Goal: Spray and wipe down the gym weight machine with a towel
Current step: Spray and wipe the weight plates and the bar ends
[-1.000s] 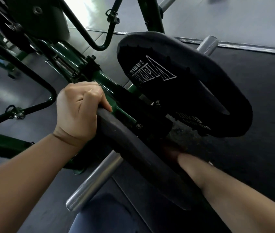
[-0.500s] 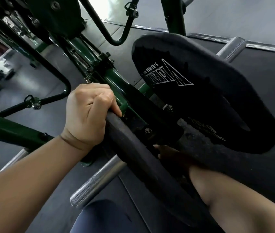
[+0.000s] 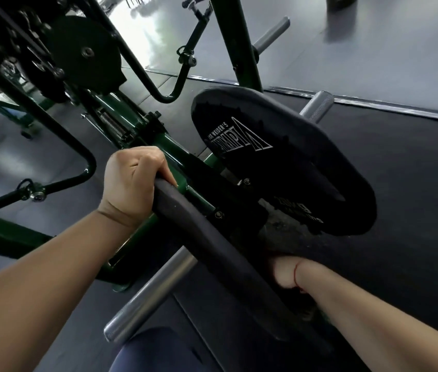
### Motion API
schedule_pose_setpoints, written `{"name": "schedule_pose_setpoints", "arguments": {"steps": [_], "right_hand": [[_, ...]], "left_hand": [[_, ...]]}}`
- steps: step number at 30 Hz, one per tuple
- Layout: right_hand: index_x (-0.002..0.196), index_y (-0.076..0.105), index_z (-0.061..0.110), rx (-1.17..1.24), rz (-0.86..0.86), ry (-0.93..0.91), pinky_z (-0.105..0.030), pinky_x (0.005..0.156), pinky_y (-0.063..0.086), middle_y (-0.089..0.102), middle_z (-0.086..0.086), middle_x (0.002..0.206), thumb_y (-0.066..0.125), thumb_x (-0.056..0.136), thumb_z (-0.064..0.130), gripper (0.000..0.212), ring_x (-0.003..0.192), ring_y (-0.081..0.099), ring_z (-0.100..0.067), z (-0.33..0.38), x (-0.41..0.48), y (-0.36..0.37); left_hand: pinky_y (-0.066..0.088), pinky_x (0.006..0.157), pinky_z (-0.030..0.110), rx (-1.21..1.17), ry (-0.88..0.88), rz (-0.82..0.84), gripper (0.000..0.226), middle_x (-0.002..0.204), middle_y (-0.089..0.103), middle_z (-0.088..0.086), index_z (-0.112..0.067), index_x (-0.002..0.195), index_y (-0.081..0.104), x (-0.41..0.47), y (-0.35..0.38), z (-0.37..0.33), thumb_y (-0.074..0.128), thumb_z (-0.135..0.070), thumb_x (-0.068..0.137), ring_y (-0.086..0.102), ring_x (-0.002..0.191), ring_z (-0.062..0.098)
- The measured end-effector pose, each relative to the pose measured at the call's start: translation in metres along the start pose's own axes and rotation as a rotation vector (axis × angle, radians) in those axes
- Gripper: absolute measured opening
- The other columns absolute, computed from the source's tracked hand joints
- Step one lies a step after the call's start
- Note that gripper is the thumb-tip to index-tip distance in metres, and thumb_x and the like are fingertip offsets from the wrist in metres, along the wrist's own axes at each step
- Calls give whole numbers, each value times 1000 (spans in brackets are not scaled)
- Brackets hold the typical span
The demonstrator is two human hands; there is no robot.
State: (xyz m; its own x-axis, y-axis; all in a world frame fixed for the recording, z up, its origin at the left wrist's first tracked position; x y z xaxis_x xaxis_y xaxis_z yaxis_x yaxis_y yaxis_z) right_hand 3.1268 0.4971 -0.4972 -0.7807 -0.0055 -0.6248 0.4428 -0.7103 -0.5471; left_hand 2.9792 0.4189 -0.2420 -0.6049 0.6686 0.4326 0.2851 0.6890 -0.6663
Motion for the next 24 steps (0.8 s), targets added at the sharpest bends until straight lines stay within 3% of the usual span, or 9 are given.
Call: {"name": "schedule_pose_setpoints", "arguments": {"steps": [4,7,9,13,15,17,19,22,24], "right_hand": [[126,62,5,-19,-5,3,-29,78,44,65,-15,126,52,100,15,30,116,62,-31,5,-31,-17],[106,65,15,-57,-52,-53,-30,79,47,68,-9,112,53,96,17,15,93,60,-22,13,-53,-30],[96,63,23,-39,-98,-110,-32,86,50,69,-7,108,56,95,18,9,90,58,-19,20,-70,-43],[121,68,30,118,-224,-215,-37,96,51,72,5,110,63,91,19,33,104,65,-15,33,-101,-72],[126,66,30,187,-313,-302,-33,98,50,71,6,113,64,91,14,38,107,64,-12,45,-118,-89],[123,67,28,289,-416,-401,-31,95,50,71,8,109,63,92,10,37,104,65,-11,58,-131,-106],[124,67,30,392,-590,-477,-34,96,51,71,10,108,65,92,10,38,103,65,-10,71,-136,-124],[132,61,40,485,-887,-579,-36,99,50,68,16,116,65,92,21,45,109,63,-4,96,-144,-138],[138,56,44,344,-1045,-599,-33,94,52,62,17,124,64,91,27,50,111,61,-6,113,-153,-133]], "left_hand": [[43,63,35,36,7,15,43,55,61,4,-7,48,63,1,-1,0,39,-25,79,57,61,22],[48,64,40,50,-18,10,45,55,62,4,-7,49,63,0,-2,0,38,-29,78,59,63,26],[50,67,45,49,-58,-5,44,55,64,4,-10,48,64,-1,-3,1,40,-30,78,60,65,29],[52,74,45,64,-158,-29,46,56,65,4,-14,49,67,-2,-5,1,43,-32,84,63,68,27],[52,80,42,103,-194,-66,48,62,68,-1,-19,54,70,-10,-8,-4,44,-37,90,64,71,13],[49,94,41,137,-157,-102,45,75,71,-12,-24,67,75,-23,-7,-12,42,-40,92,62,85,-3],[37,111,50,170,-54,-105,43,100,72,-18,-24,88,78,-35,0,-18,39,-40,93,56,111,-6],[26,114,63,209,42,-101,49,126,66,-7,-18,114,74,-42,6,-17,33,-42,102,52,130,23],[20,119,61,186,55,-111,58,133,59,-6,-11,128,64,-47,4,-16,28,-49,105,50,132,28]]}}
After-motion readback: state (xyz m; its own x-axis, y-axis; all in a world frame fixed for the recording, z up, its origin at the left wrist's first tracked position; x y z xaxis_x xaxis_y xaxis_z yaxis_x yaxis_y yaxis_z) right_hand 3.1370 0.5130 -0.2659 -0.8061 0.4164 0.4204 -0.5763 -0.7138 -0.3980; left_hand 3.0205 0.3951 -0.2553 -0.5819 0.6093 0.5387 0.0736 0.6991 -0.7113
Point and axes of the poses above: each hand's wrist, its own x-axis towards the middle knuckle, its own y-axis out of the palm, z = x × y, the point moved 7 cm from there along x, towards the middle knuckle
